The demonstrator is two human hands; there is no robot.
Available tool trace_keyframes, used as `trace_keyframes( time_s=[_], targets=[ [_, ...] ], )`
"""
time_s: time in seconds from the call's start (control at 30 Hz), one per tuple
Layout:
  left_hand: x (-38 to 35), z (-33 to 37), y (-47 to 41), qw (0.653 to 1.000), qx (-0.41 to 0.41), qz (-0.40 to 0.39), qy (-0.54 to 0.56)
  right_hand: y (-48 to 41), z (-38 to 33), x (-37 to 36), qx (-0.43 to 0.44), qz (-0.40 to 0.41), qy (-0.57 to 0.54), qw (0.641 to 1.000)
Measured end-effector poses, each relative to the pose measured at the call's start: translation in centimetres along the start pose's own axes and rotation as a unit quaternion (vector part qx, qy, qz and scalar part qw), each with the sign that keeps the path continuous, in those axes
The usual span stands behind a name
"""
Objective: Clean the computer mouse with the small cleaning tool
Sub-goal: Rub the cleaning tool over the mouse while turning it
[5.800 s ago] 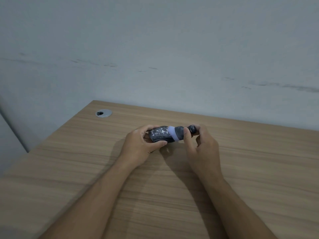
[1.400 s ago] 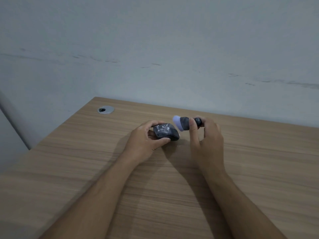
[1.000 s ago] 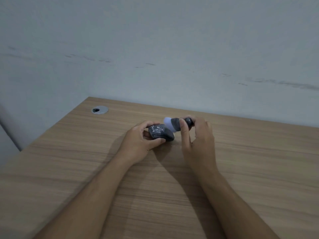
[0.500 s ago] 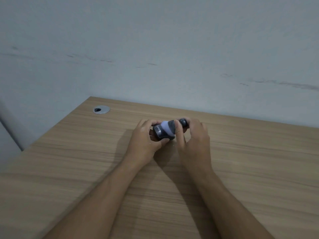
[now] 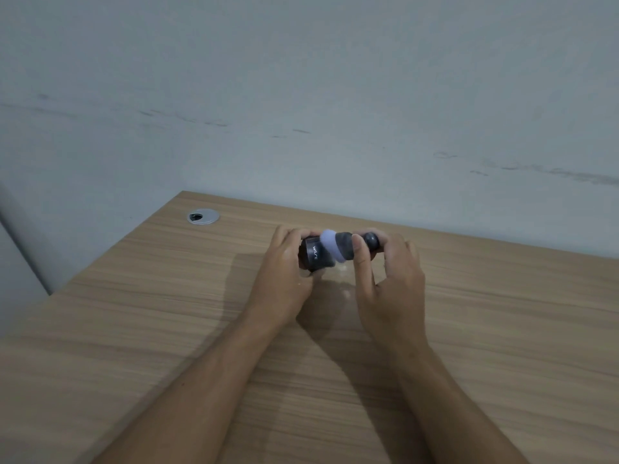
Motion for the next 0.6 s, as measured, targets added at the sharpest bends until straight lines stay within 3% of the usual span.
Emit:
trace_keyframes(
  time_s=[0.1,0.3,0.47,0.6],
  targets=[
    [0.0,0.0,0.1,1.000,-0.029,-0.010,0.004,0.4,-0.3,-0.5,0.026,-0.027,0.019,0.999],
    [-0.2,-0.1,0.0,0.996,-0.087,-0.038,-0.002,-1.1,2.4,0.0,-0.098,0.008,-0.003,0.995],
    [-0.4,-0.3,-0.2,0.993,-0.106,-0.042,-0.033,-0.2,0.4,0.1,-0.029,-0.011,-0.009,0.999],
    [0.0,-0.6,-0.1,0.993,-0.100,-0.050,-0.042,-1.1,2.1,-0.6,-0.083,0.004,0.011,0.997]
  ],
)
Point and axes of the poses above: each hand's wrist, its own y-axis away from the middle knuckle, its own x-axis out of the back of the hand, z = x × y, the point moved 2 cm from there along -y, towards the middle knuckle, and after that the axes turned 15 degrees about -x, right-handed, at the moved point
